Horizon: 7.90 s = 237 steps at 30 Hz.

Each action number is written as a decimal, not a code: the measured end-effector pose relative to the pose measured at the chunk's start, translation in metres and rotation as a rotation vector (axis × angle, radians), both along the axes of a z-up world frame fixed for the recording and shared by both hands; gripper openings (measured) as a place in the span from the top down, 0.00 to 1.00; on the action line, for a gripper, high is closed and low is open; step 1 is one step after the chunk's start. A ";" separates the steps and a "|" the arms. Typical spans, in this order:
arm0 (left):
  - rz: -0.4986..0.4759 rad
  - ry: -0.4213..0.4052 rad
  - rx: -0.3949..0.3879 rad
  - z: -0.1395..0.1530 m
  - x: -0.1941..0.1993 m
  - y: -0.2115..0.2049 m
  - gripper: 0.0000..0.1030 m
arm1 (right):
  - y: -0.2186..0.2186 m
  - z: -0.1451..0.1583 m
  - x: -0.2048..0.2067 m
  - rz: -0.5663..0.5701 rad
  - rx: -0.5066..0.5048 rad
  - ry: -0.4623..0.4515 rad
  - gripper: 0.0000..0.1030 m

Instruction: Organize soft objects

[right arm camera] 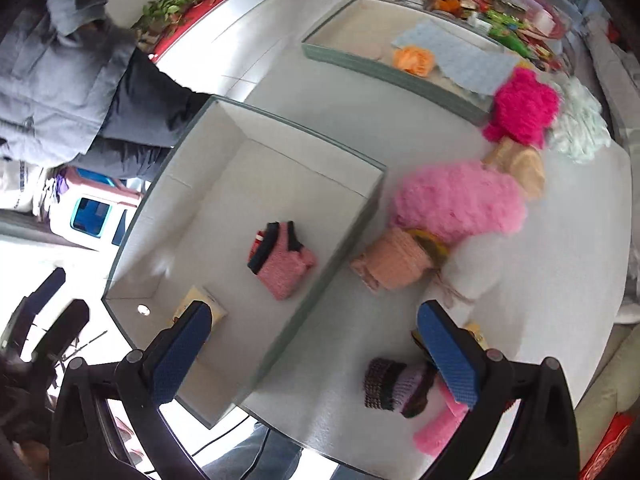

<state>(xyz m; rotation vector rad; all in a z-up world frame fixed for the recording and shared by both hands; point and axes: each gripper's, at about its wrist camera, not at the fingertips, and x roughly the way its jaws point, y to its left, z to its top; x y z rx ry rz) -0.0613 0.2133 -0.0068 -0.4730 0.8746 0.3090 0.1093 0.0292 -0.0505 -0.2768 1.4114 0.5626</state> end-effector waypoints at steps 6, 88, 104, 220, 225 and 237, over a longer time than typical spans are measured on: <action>-0.170 0.029 0.048 0.019 0.038 -0.043 0.01 | -0.085 -0.013 -0.003 -0.202 -0.013 0.035 0.00; -0.270 0.636 -0.084 -0.200 0.123 -0.242 0.00 | -0.227 -0.161 0.020 -0.450 -0.159 0.192 0.25; -0.343 0.607 -0.129 -0.183 0.123 -0.252 0.38 | -0.236 -0.156 0.031 -0.444 -0.143 0.177 0.66; -0.055 0.269 -0.040 -0.055 0.015 0.005 0.38 | 0.075 0.010 -0.024 0.208 -0.060 -0.062 0.66; -0.056 0.276 -0.040 -0.057 0.017 0.005 0.38 | 0.080 0.008 -0.023 0.219 -0.066 -0.064 0.66; -0.051 0.297 -0.047 -0.064 0.021 0.005 0.38 | 0.089 0.001 -0.022 0.234 -0.083 -0.059 0.66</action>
